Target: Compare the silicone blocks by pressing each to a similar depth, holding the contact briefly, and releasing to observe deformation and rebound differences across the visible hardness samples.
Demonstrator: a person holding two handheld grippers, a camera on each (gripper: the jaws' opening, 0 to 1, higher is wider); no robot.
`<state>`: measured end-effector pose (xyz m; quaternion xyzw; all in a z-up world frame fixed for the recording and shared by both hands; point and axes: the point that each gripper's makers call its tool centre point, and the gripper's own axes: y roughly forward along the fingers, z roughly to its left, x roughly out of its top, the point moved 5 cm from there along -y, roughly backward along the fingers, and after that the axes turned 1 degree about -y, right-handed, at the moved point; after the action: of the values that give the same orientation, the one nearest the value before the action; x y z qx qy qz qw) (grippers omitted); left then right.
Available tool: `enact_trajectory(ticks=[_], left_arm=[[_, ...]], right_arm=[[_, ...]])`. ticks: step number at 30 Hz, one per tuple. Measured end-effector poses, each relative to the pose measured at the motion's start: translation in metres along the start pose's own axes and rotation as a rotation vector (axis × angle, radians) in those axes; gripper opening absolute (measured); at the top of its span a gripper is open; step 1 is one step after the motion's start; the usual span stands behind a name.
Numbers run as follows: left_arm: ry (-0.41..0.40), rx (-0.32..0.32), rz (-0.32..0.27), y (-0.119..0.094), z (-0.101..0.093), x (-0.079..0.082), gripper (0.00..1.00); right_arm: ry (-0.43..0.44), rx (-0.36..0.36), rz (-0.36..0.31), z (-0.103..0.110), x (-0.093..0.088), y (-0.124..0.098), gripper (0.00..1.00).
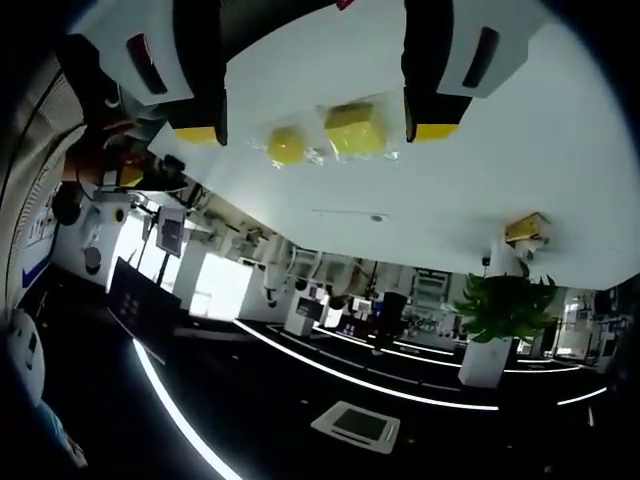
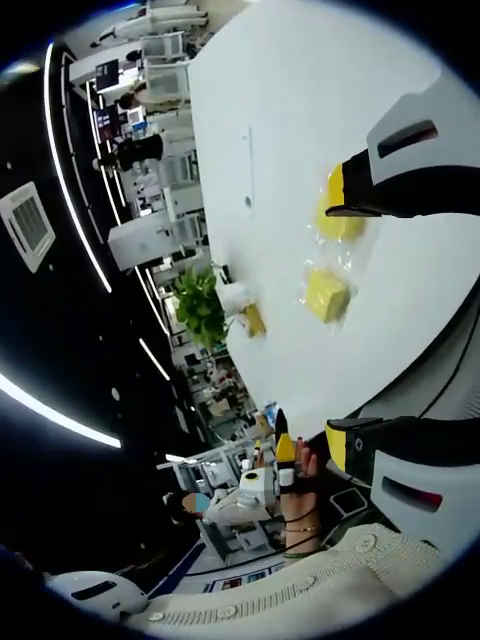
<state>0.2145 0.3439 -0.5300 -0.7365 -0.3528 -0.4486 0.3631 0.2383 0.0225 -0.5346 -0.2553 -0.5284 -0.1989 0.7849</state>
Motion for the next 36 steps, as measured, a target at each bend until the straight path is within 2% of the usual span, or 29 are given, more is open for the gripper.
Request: enact_trajectory(ticks=[13, 18, 36], left_arm=[[-0.006, 0.011, 0.005, -0.004, 0.001, -0.003, 0.72], [-0.035, 0.008, -0.031, -0.005, 0.0, 0.002, 0.73], [-0.048, 0.016, -0.028, -0.011, 0.0, -0.001, 0.71]], right_arm=[[0.006, 0.009, 0.002, 0.001, -0.003, 0.002, 0.76], [0.005, 0.016, 0.018, 0.002, -0.005, 0.002, 0.76], [0.003, 0.035, 0.022, 0.004, -0.005, 0.004, 0.75]])
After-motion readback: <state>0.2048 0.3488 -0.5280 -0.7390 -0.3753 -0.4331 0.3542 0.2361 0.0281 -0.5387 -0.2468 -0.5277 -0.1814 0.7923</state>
